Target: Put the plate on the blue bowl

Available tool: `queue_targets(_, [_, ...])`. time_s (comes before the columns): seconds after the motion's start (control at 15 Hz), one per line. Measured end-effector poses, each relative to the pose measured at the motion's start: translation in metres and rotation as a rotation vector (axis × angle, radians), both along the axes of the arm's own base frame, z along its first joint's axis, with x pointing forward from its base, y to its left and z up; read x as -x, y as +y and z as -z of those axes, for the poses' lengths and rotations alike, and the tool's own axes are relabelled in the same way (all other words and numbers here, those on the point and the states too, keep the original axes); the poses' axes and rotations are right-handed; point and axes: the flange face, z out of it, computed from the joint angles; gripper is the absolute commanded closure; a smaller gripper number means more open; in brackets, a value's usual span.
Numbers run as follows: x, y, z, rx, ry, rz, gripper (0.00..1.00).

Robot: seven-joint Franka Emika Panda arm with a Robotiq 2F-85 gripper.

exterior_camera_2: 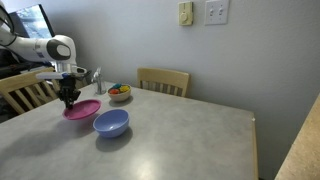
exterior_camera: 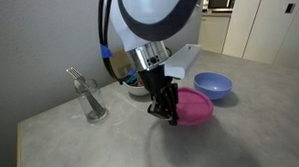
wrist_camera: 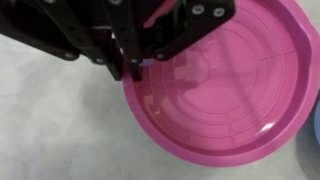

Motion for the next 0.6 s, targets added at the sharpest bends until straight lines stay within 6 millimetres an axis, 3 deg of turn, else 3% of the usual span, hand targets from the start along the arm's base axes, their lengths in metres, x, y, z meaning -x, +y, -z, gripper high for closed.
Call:
queue_targets(0.27, [0.0,-0.007,-0.012,0.069,0.017,0.015,0.97])
queue_targets(0.6, [-0.008,-0.032,-0.027,0.113,0.016,0.051,0.97])
